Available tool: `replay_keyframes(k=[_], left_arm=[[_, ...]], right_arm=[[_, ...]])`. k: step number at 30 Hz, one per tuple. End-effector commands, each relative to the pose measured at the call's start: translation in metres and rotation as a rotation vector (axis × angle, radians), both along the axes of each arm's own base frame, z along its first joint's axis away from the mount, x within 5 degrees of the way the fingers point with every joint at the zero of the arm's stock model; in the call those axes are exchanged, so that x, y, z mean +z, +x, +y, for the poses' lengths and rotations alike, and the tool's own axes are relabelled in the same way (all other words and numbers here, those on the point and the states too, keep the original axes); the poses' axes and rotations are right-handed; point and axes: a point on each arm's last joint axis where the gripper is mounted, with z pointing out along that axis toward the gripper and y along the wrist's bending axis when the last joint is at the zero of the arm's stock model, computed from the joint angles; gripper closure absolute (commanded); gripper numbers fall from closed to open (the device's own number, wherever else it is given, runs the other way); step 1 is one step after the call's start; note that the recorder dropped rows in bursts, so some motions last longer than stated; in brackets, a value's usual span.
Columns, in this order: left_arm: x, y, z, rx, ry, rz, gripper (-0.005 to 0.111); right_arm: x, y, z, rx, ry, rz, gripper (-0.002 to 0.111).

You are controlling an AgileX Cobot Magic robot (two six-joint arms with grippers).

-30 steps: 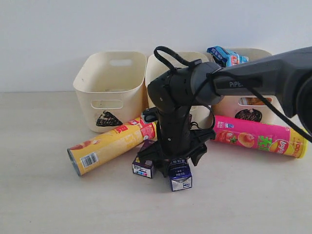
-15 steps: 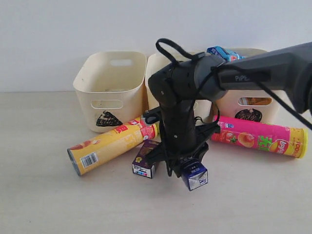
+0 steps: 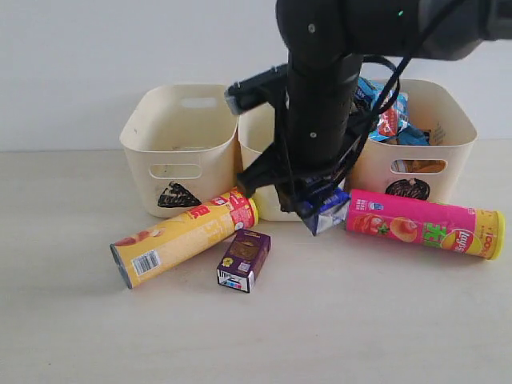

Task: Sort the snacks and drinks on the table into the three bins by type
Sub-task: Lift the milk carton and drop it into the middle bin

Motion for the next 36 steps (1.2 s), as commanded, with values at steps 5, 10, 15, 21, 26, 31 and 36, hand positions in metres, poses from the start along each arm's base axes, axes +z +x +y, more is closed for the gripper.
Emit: replay_keyframes(k=[5,10,15,21,26,31,36], left_arm=[[-0.001,0.0,0.0,0.005,-0.003,0.001,0.103],[-0.001,0.0,0.0,0.005,-0.003,0.001,0.103],[-0.001,0.0,0.0,0.005,-0.003,0.001,0.103],[-0.001,0.0,0.0,0.005,-0.003,0.001,0.103],[-0.001,0.0,0.0,0.005,-0.003,0.001,0.103],[-0.001,0.0,0.0,0.005,-0.003,0.001,0.103],[-0.001,0.0,0.0,0.005,-0.003,0.001,0.103]], right_arm=[[0.039,0.01,0.002,0.017,0.156,-0.298,0.108],[0.046,0.029,-0.005,-0.025,0.238,-0.425,0.108],[0.049,0.053,-0.023,-0.104,0.326,-0.507,0.108],[0.029,0.089,-0.036,-0.121,0.385,-0.596,0.108],[0.004,0.111,-0.041,-0.134,0.418,-0.625,0.108],[-0.02,0.129,-0.047,-0.142,0.434,-0.639,0.108],[-0.04,0.137,-0.041,-0.117,0.457,-0.653,0.097]])
